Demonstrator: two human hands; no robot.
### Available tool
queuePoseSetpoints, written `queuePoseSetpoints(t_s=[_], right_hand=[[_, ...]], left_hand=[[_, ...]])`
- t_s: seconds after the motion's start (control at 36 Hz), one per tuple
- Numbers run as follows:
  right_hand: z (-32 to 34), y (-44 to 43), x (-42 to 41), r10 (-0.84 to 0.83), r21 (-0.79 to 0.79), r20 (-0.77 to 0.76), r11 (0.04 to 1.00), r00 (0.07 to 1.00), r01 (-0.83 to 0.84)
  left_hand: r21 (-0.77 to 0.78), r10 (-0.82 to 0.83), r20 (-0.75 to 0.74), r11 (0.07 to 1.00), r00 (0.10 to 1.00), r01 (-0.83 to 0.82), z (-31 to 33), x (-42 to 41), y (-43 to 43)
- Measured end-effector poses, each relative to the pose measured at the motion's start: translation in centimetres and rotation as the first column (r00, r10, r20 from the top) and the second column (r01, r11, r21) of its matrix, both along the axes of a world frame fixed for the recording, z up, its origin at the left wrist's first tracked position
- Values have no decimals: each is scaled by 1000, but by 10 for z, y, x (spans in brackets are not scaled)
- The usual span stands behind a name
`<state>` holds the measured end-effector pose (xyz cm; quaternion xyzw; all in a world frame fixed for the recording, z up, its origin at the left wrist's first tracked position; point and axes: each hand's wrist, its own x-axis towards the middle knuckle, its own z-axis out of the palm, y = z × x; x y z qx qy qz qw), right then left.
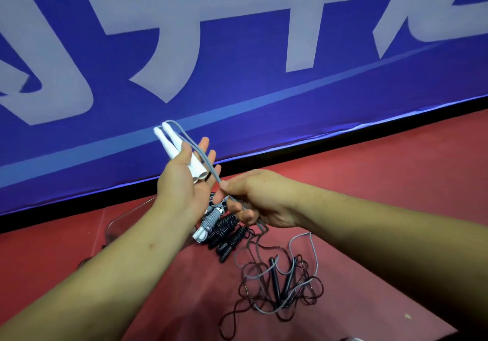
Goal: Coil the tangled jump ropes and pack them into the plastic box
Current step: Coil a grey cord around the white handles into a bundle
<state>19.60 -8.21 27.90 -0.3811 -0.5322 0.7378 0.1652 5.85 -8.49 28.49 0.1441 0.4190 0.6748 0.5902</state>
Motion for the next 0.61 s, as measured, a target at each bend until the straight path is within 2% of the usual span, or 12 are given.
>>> queuePoseSetpoints(t_s=[0.22, 0.36, 0.5, 0.56, 0.61], right_hand=[[13, 0, -6, 73, 29, 219, 996, 973, -82], [19, -1, -5, 115, 82, 278, 986, 954, -143], [22, -6, -4, 76, 231, 267, 963, 961, -141], [24, -7, -5, 57, 305, 261, 942, 964, -138], [24, -8, -3, 91, 310, 253, 935, 963, -170]], left_hand=[[-14, -181, -70, 984, 981, 180, 3, 3, -4], [-87, -285, -64, 956, 956, 280, 6, 5, -1], [-37, -176, 13, 984, 984, 176, 6, 5, 2], [-33, -133, -32, 991, 991, 132, 6, 3, 7], [-11, -100, -162, 995, 982, 100, 7, -3, 11]])
